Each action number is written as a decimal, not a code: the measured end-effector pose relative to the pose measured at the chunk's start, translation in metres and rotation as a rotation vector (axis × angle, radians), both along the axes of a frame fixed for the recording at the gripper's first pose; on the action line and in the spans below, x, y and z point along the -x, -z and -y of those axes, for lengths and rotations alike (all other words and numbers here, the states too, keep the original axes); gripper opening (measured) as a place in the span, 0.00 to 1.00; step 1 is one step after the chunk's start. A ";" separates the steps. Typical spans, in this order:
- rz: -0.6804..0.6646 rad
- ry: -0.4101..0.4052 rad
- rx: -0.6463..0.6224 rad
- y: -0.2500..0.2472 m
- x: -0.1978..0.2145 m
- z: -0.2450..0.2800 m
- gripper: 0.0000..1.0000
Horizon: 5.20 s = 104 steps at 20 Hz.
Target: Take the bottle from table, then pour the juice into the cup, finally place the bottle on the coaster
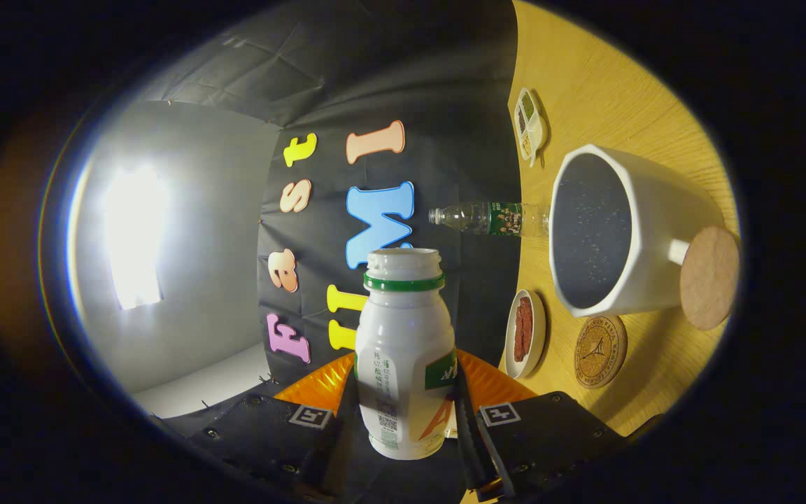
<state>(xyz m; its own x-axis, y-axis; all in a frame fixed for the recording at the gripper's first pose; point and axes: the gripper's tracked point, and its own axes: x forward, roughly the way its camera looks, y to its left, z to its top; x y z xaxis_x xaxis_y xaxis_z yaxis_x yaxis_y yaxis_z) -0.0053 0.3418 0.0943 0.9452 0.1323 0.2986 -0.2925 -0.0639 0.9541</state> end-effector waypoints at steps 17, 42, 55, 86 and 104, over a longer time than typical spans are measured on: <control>0.019 -0.006 -0.129 -0.002 -0.001 0.010 0.62; 0.040 -0.041 -0.210 -0.014 0.008 0.001 0.62; 0.052 -0.050 -0.255 -0.020 0.011 -0.002 0.62; 0.044 -0.025 -0.412 -0.026 0.006 0.009 0.62; 0.024 0.006 -0.518 -0.023 0.006 0.017 0.62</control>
